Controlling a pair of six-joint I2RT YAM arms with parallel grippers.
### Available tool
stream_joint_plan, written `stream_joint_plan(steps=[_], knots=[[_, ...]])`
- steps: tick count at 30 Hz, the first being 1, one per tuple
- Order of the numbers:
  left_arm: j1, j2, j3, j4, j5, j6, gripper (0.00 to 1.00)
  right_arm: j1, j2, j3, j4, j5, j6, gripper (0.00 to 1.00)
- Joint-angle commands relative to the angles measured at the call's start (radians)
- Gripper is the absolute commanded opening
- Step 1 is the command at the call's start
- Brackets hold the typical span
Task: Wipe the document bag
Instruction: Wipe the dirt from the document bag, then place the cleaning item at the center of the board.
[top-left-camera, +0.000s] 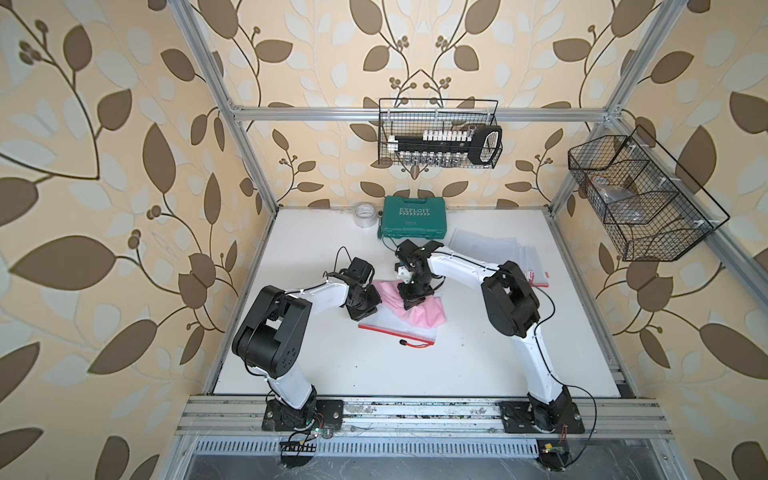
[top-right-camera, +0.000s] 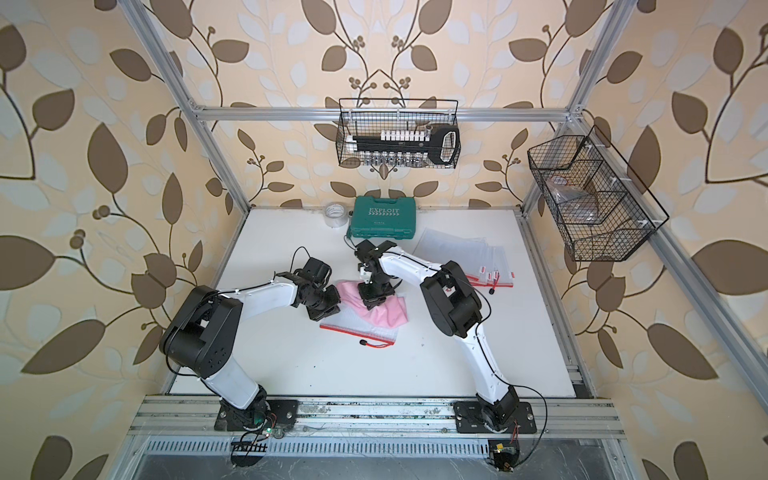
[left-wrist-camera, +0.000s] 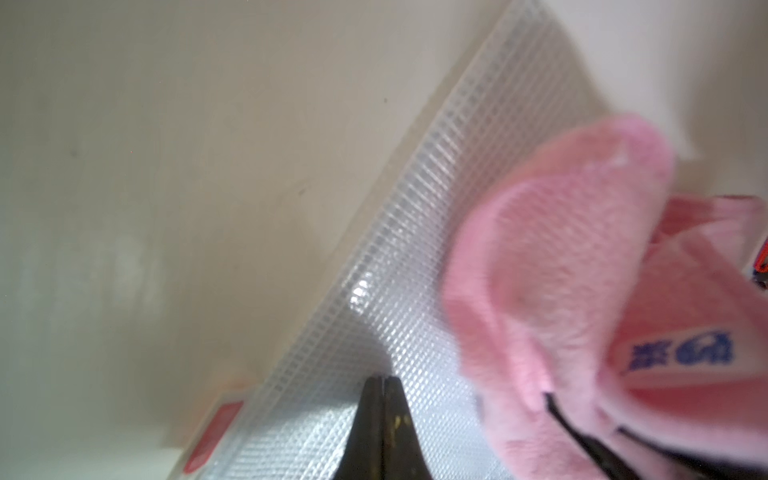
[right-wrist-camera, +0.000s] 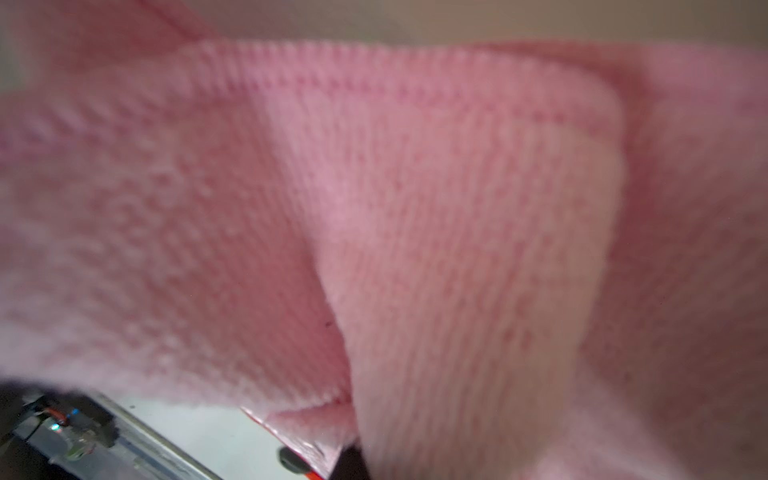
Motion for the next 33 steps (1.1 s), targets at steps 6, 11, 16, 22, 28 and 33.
stream_joint_plan(steps=[6,11,16,22,28,33], knots=[[0.015,0.015,-0.068,-0.148,-0.084,0.002,0.02,0.016,-0.185,-0.021,-0.149,0.260,-0.081,0.00],[0.017,0.019,-0.067,-0.149,-0.094,-0.003,0.02,0.181,-0.032,0.113,-0.080,-0.137,-0.065,0.00],[0.047,-0.011,-0.081,-0.170,-0.120,0.002,0.02,0.104,-0.010,-0.054,0.052,-0.255,0.026,0.00],[0.103,-0.029,-0.099,-0.189,-0.151,0.020,0.02,-0.127,-0.253,-0.345,-0.009,0.104,0.023,0.00],[0.150,-0.045,-0.085,-0.196,-0.178,0.029,0.02,-0.155,-0.441,-0.417,-0.115,0.286,0.016,0.00],[0.188,-0.084,-0.069,-0.209,-0.191,0.035,0.03,-0.172,-0.569,-0.555,-0.112,0.242,0.059,0.00]])
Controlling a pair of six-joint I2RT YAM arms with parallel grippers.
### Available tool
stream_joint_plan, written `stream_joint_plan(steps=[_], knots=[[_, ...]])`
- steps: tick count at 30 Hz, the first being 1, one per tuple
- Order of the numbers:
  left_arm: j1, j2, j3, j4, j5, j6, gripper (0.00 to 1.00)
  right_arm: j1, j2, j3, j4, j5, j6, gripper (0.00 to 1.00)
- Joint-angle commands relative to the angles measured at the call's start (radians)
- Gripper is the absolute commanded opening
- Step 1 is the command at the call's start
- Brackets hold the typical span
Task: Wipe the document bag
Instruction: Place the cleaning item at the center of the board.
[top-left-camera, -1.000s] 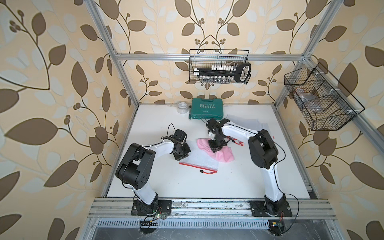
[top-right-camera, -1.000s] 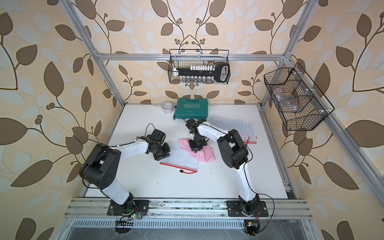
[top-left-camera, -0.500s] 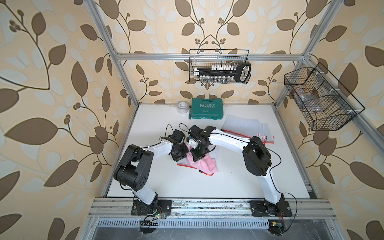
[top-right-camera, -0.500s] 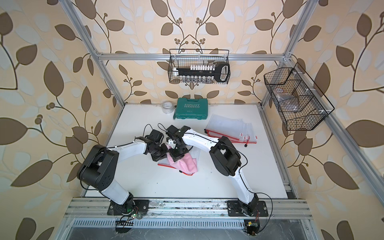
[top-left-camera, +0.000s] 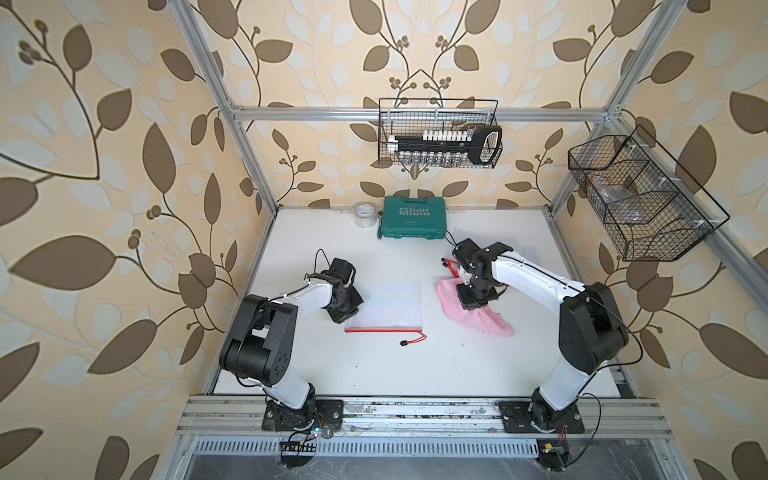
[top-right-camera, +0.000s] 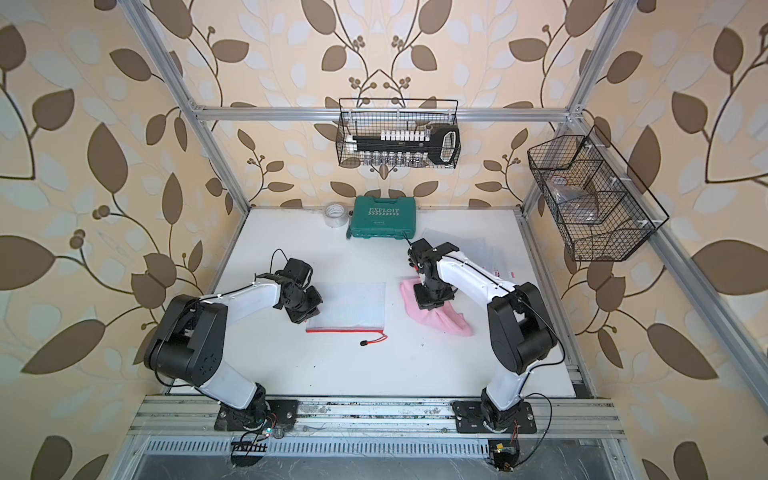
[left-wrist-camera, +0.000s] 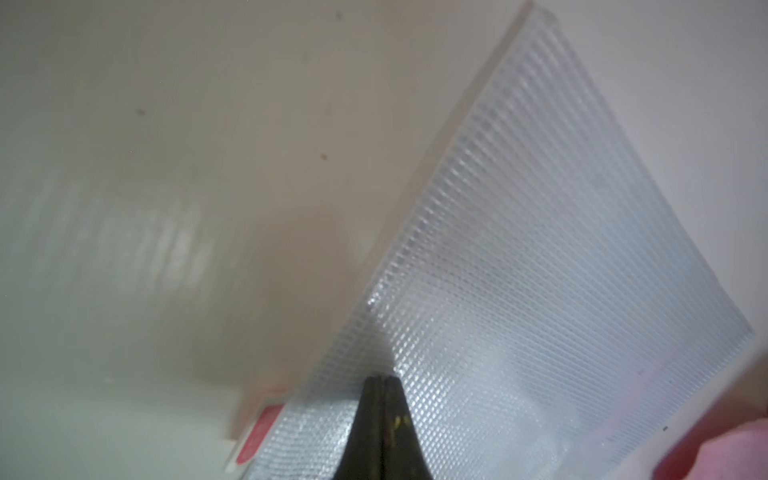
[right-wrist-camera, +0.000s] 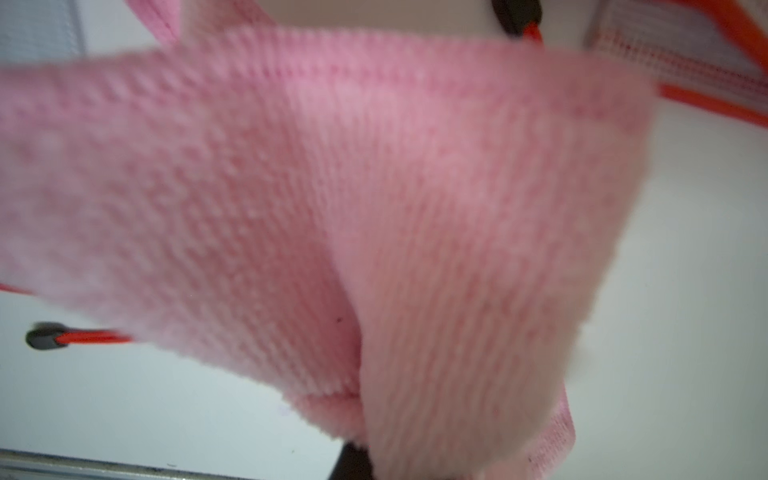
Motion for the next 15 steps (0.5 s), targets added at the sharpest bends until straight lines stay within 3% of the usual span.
stream_joint_plan(steps=[1,2,3,5,7,11,15], knots=[[0.024,-0.016,-0.016,-0.105,-0.089,0.028,0.04,-0.015,-0.065,-0.093,-0.017,-0.029,0.034,0.00],[0.024,-0.028,-0.013,-0.104,-0.079,0.027,0.06,-0.014,-0.072,-0.122,0.015,-0.081,0.033,0.00],[0.023,-0.054,-0.009,-0.097,-0.064,0.023,0.09,-0.013,-0.058,-0.142,0.037,-0.147,0.024,0.15],[-0.002,-0.150,0.004,-0.078,-0.036,0.028,0.19,-0.006,-0.032,-0.140,0.028,-0.179,0.019,0.50],[-0.048,-0.241,0.051,-0.091,-0.025,0.038,0.31,0.014,-0.091,-0.148,0.050,-0.171,0.028,0.96],[-0.168,-0.294,0.142,-0.068,0.044,0.067,0.39,0.001,-0.120,-0.129,0.041,-0.213,0.023,0.98],[-0.278,-0.250,0.159,0.137,0.247,0.065,0.40,0.002,-0.109,-0.137,0.066,-0.233,0.026,0.98]])
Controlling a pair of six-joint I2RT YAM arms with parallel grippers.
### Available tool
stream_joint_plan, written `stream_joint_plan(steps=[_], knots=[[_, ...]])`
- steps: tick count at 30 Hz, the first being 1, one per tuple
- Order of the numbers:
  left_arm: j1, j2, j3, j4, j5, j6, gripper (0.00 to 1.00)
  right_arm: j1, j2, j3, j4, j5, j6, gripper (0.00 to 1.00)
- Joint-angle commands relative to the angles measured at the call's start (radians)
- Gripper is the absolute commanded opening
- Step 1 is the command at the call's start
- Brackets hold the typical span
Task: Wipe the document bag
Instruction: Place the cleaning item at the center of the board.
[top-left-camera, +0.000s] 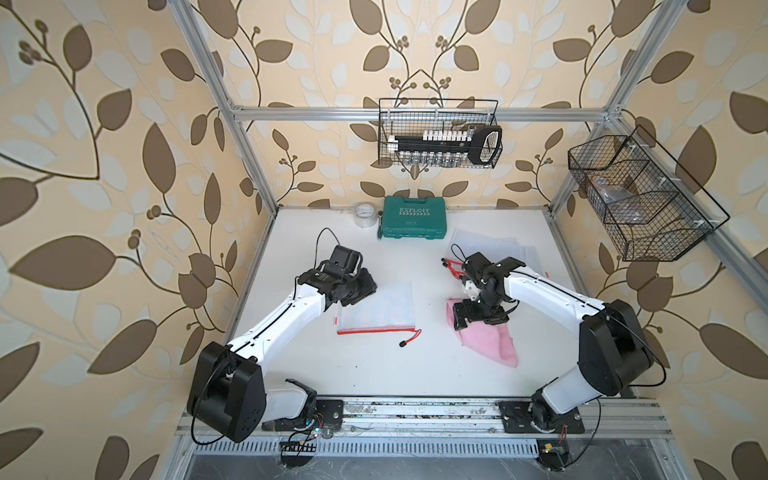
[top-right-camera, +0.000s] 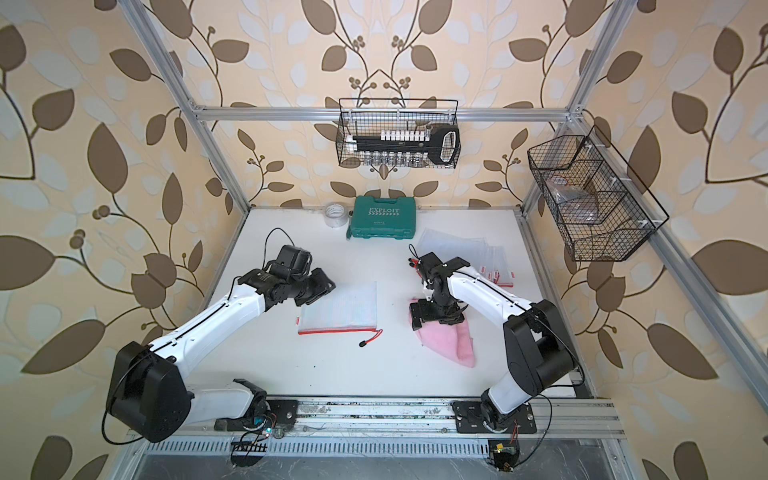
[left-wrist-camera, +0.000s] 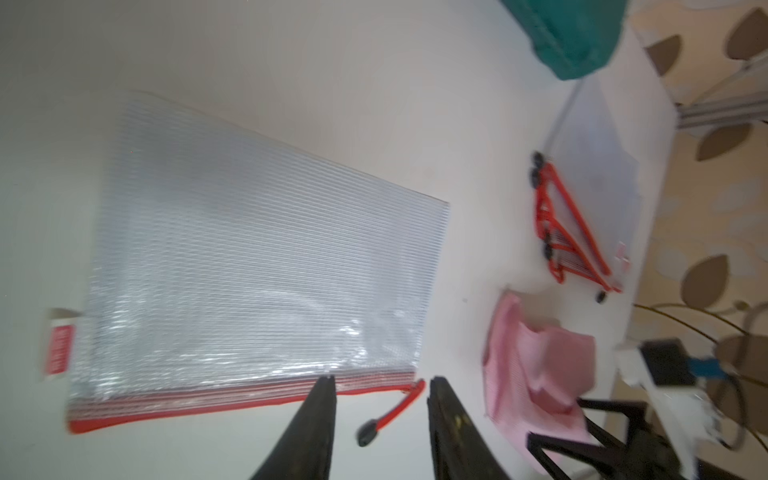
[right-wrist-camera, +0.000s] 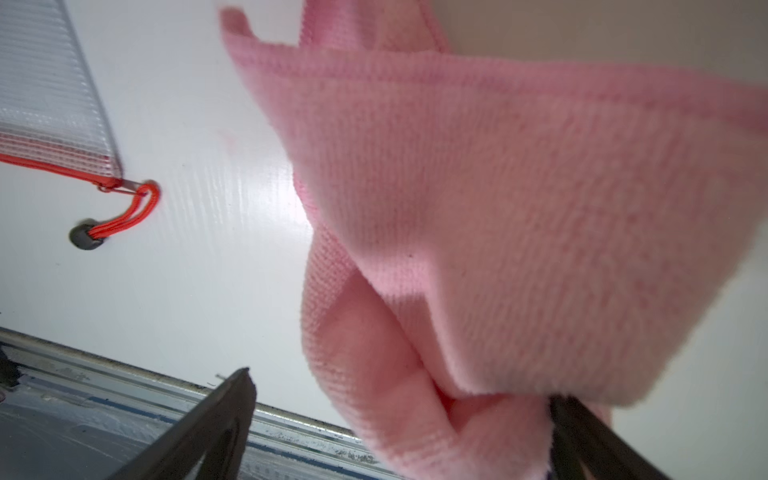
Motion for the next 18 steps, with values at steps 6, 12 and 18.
stream_joint_plan(steps=[6,12,18], knots=[[-0.189,0.288,0.026,0.427,0.295,-0.013,0.40,-0.021,0.001,-0.038,0.081,-0.083,0.017,0.98],[-0.256,0.508,0.125,0.654,0.409,-0.117,0.40,-0.023,-0.040,-0.109,0.083,-0.060,0.006,0.98],[-0.308,0.627,0.218,0.717,0.451,-0.166,0.40,-0.024,-0.050,-0.151,0.113,-0.072,0.018,0.98]])
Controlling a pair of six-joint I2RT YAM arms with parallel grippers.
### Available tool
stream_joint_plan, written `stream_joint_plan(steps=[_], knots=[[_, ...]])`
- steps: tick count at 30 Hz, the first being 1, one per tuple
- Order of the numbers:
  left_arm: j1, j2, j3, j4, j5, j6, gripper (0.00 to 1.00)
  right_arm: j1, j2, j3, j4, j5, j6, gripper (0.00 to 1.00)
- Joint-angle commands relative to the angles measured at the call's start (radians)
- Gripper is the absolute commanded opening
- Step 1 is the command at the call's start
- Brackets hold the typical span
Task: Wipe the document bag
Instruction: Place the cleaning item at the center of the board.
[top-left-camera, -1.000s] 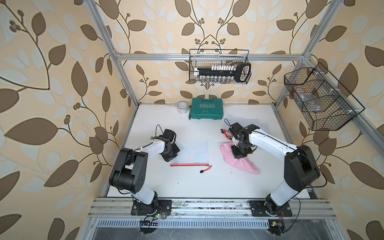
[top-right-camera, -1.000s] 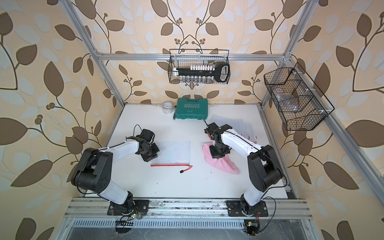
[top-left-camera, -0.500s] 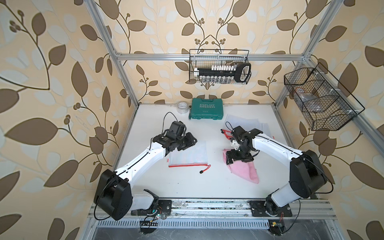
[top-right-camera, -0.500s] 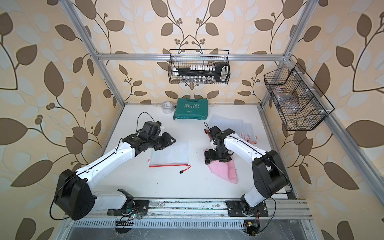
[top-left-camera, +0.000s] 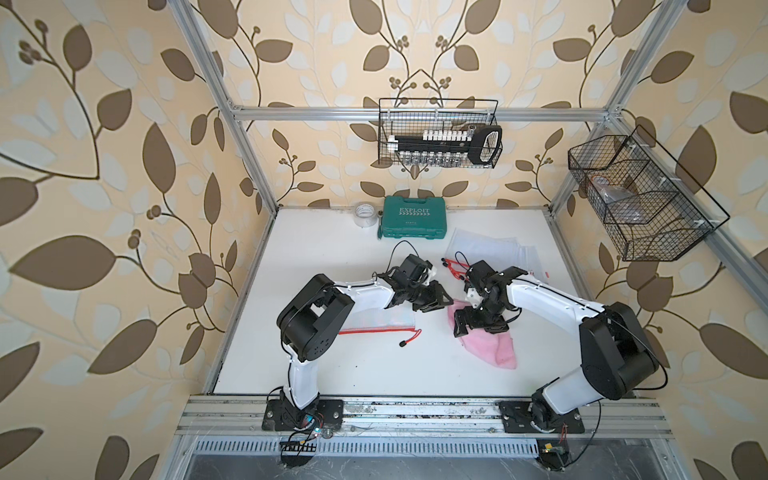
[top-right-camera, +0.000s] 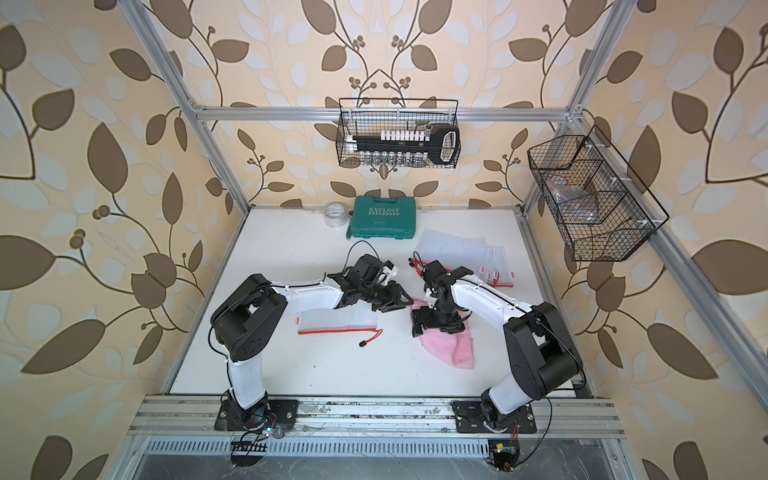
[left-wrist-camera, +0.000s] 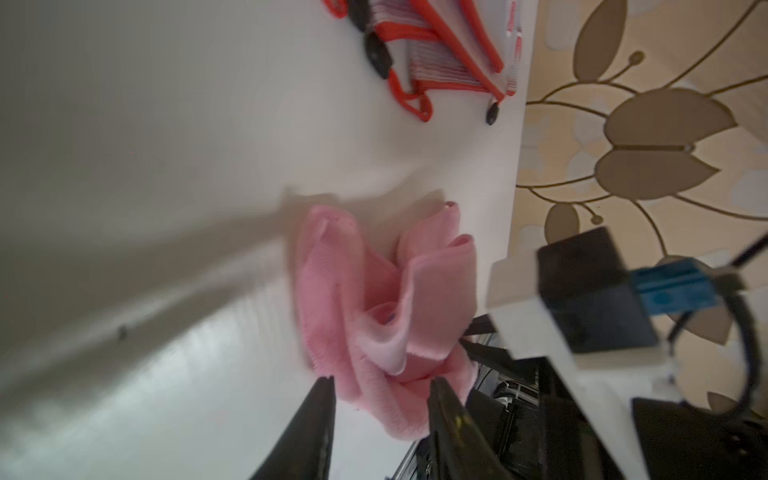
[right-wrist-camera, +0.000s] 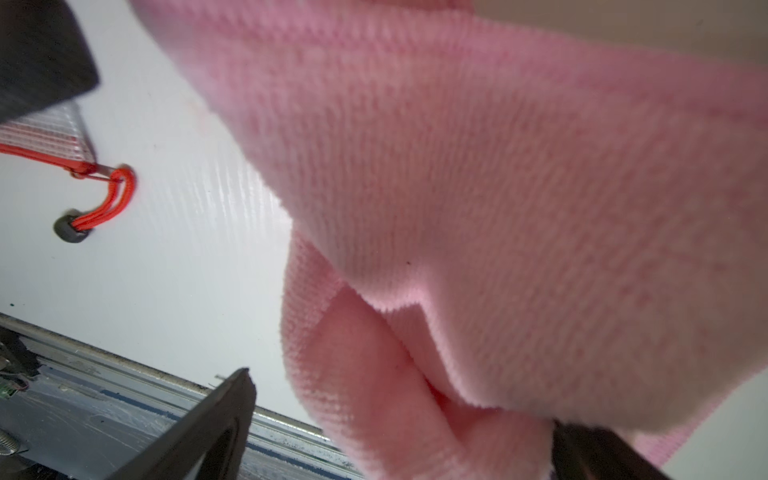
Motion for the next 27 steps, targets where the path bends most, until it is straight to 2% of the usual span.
stream_joint_plan(steps=[1,4,9,16,19,22,27], knots=[[-0.017,0.025,0.048,0.129,0.072,-0.057,0.40,-0.005,-0.027,-0.022,0.017,-0.018,0.006,0.98],[-0.050,0.122,0.157,0.065,0.120,-0.053,0.40,-0.004,-0.041,-0.024,0.011,-0.008,0.008,0.98],[-0.069,0.239,0.239,0.023,0.176,-0.089,0.39,-0.014,-0.069,0.003,-0.028,0.011,0.005,0.98],[-0.072,0.355,0.384,-0.269,0.184,0.007,0.37,-0.062,-0.149,0.091,-0.117,0.039,0.012,0.98],[-0.083,0.376,0.468,-0.521,0.077,0.136,0.35,-0.089,-0.175,0.127,-0.148,0.034,0.021,0.98],[-0.088,0.402,0.486,-0.660,0.007,0.193,0.34,-0.107,-0.238,0.201,-0.199,0.063,0.032,0.98],[-0.093,0.386,0.437,-0.705,-0.081,0.233,0.31,-0.151,-0.333,0.317,-0.228,0.099,0.055,0.98]])
